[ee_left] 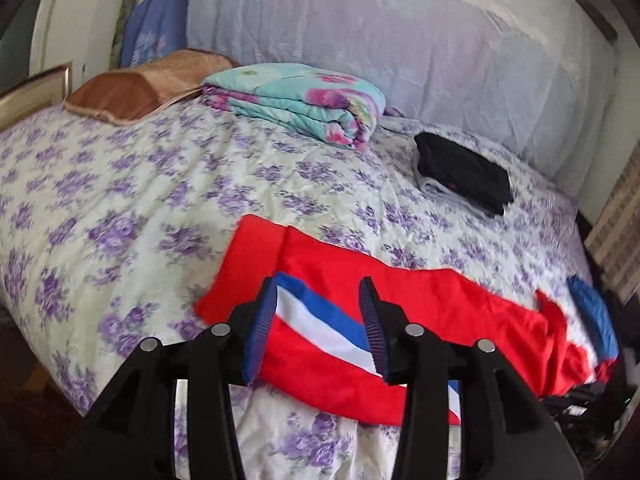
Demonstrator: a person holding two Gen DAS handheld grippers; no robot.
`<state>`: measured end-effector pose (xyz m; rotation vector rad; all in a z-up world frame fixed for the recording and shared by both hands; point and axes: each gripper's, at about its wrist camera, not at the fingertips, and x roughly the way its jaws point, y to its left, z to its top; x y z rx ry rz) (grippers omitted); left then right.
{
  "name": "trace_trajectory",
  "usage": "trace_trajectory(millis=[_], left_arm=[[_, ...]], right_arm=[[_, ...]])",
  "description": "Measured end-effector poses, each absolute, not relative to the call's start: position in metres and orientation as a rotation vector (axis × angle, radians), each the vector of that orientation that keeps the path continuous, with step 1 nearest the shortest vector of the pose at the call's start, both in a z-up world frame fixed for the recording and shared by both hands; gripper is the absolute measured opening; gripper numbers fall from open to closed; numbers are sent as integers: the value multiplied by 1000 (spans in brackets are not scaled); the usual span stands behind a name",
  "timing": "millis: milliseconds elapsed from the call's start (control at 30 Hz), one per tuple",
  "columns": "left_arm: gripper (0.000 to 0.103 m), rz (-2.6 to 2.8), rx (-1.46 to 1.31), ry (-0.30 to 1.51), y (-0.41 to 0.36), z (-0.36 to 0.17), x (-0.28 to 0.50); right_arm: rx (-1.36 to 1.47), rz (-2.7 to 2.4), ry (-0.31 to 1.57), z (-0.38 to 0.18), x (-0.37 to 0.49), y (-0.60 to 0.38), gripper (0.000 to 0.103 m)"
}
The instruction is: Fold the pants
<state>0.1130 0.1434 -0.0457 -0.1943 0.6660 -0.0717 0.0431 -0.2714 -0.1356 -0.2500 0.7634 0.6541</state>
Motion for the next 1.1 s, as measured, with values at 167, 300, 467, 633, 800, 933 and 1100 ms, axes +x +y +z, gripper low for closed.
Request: trace_trajectory(millis=[167,300,467,633,800,933,1100], left_arm=[[44,113,57,725,120,-100,151],[47,158,169,667,103,-100,140],[49,106,-7,655,119,-87,131],[62,117,8,603,112,-75,119],[66,121,40,608,106,-77,121],[66,156,70,636,108,-92,130],[66,163,80,631,107,-95,130]], right_arm=[[-216,654,760,-137,43,-275,6],[-204,655,767,-137,45,-275,6],[-186,655,766,-138,46,-277,6],[-182,651,765,-138,46,-277,7],[-173,649,760,-139,46,-278,7],[-170,649,759,-139,45,-278,7],[-169,649,760,-139,46,-279,7]])
